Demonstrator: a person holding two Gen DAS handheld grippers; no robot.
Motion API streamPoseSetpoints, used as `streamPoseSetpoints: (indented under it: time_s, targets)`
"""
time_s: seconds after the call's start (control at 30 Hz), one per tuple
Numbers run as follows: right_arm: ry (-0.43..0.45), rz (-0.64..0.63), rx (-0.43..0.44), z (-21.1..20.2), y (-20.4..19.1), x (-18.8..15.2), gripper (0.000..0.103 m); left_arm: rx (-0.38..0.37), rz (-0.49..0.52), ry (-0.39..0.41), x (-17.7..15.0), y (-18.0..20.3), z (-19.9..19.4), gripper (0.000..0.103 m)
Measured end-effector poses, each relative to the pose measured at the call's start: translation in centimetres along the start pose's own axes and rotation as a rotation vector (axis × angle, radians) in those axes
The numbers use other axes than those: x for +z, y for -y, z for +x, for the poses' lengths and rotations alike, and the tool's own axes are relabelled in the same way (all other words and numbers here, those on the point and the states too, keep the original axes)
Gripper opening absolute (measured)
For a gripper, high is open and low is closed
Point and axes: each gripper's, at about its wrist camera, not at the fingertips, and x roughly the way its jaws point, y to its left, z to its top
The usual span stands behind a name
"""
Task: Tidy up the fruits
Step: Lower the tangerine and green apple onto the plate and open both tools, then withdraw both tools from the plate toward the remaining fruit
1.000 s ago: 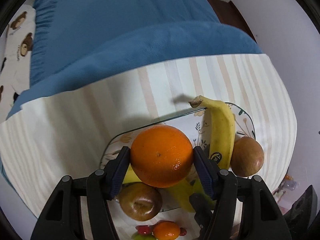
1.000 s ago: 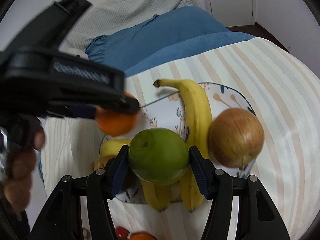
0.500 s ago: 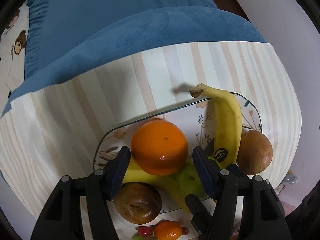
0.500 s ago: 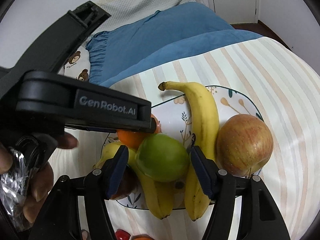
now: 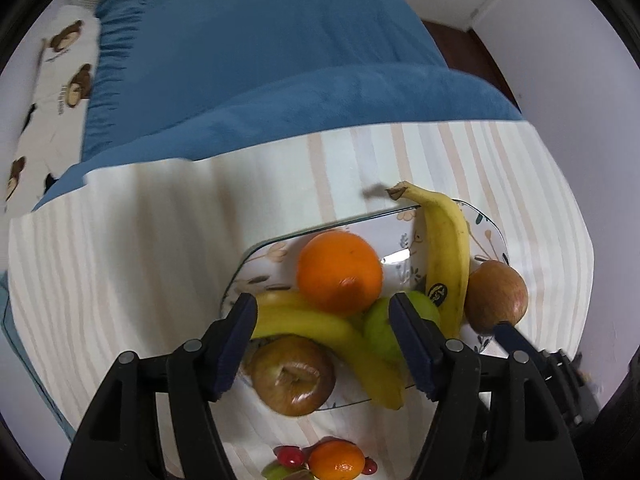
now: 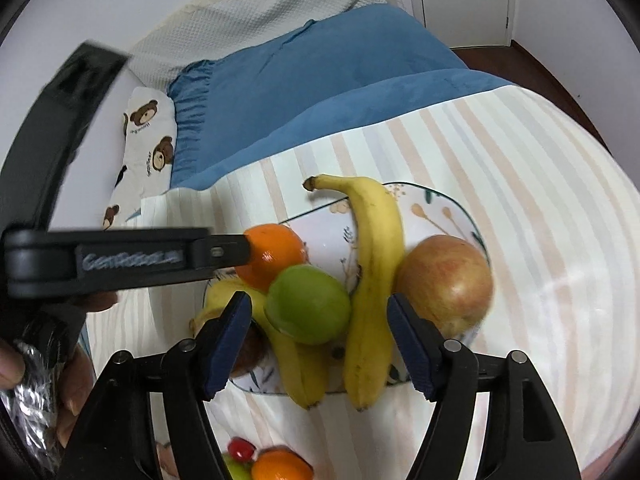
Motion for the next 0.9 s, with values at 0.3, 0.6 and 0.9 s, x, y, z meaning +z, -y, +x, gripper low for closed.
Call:
streamPoseSetpoints:
  time_s: [0.3, 0.6, 0.9]
  targets:
    - [0.001, -0.074, -0.082, -3.8, 1.1, -0.3, 0.080, 0.074, -0.063, 0.132, -5.7, -2.0, -2.9, 0.081]
    - [0.053, -0.132, -0.137, -7.0, 1.2, -1.8, 0.099, 0.162, -0.077, 0.284, -8.9, -1.8, -6.6, 0.101]
    - [0.106, -0.145, -0.154, -10.2, 1.2, -3.3, 0.100, 0.172, -0.092, 0.359, -12.4, -0.8, -9.5, 0.101]
